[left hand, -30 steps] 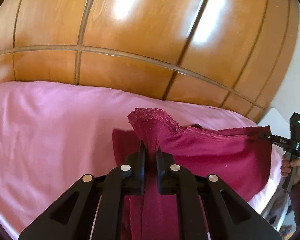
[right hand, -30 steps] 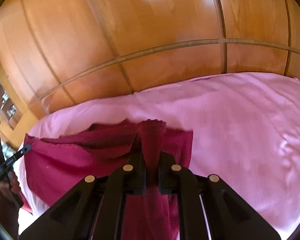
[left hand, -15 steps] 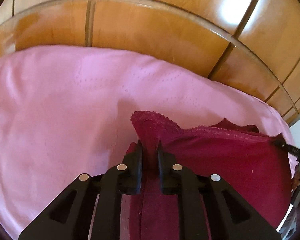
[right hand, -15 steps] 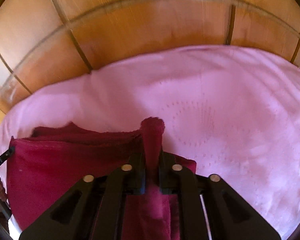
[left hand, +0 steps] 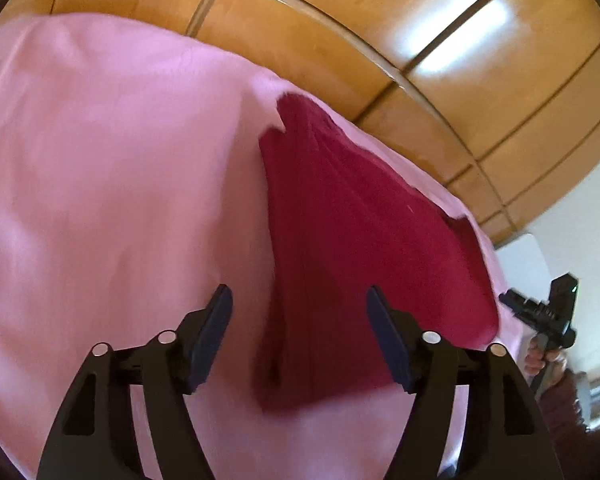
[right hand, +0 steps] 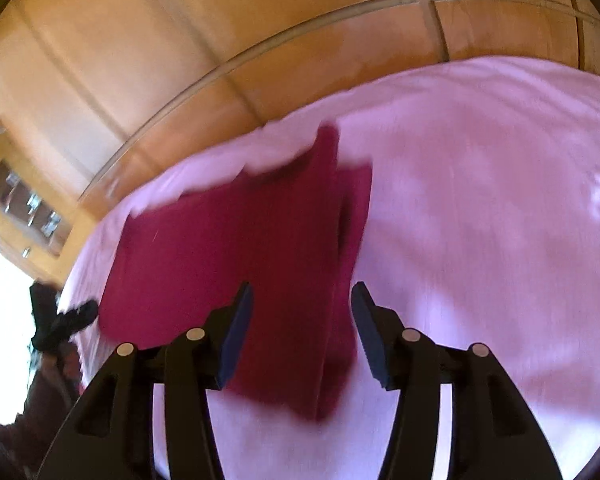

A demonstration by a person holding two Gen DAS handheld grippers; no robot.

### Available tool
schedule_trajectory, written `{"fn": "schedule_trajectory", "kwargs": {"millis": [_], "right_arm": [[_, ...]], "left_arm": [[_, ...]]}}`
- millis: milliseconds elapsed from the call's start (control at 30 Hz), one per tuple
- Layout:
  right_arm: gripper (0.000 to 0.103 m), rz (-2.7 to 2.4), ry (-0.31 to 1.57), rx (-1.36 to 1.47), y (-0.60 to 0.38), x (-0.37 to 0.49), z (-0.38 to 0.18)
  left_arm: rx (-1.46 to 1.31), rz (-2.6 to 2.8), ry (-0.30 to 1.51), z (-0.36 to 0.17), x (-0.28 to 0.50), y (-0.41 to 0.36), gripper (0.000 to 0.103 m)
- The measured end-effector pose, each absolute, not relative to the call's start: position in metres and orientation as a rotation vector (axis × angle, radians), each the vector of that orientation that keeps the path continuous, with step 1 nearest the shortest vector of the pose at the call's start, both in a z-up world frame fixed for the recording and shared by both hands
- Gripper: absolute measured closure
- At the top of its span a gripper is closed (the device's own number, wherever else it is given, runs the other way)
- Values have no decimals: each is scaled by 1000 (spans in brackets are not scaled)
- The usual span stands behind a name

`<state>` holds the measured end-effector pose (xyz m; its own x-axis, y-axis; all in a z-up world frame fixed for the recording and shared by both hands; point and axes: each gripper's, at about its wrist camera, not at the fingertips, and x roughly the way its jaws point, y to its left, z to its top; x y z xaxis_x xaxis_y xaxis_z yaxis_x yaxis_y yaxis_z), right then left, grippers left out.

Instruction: Fold small clothes

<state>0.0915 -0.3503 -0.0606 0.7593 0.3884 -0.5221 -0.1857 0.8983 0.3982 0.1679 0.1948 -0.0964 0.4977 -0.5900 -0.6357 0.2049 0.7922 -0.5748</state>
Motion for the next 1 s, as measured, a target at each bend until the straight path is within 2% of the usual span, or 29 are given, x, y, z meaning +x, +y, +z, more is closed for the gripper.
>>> {"fn": "schedule_trajectory", "kwargs": {"millis": [167, 233, 267, 300, 333, 367, 433, 633, 800, 900, 1000], "right_arm": [[57, 318, 701, 242, -332, 57, -96], [62, 297, 688, 241, -330, 63, -105], [63, 297, 686, 247, -331, 65, -108], [72, 300, 688, 247, -328, 71, -109], [85, 301, 694, 236, -328, 69, -110], [86, 291, 711, 212, -326, 73, -111], [92, 298, 719, 201, -325, 69, -107], [94, 383, 714, 139, -333, 20, -89], [94, 400, 831, 126, -329, -18, -119], [98, 377, 897, 168, -335, -34, -144], [102, 347, 901, 194, -339, -38, -142]], "left_arm": [[-469, -520, 935, -110, 144, 180, 32], [-466, -508, 926, -111, 147, 177, 33], [-462, -498, 927, -113, 151, 174, 43], [-454, -485, 934, -114, 153, 174, 52], [-448, -473, 946, -116, 155, 175, 70], [-445, -456, 962, -117, 158, 179, 80], [-437, -455, 958, -115, 155, 186, 88], [-314, -511, 957, -95, 126, 190, 91], [-293, -540, 992, -88, 85, 196, 91], [-281, -543, 1048, -100, 60, 190, 91], [-266, -531, 1039, -98, 50, 186, 89]]}}
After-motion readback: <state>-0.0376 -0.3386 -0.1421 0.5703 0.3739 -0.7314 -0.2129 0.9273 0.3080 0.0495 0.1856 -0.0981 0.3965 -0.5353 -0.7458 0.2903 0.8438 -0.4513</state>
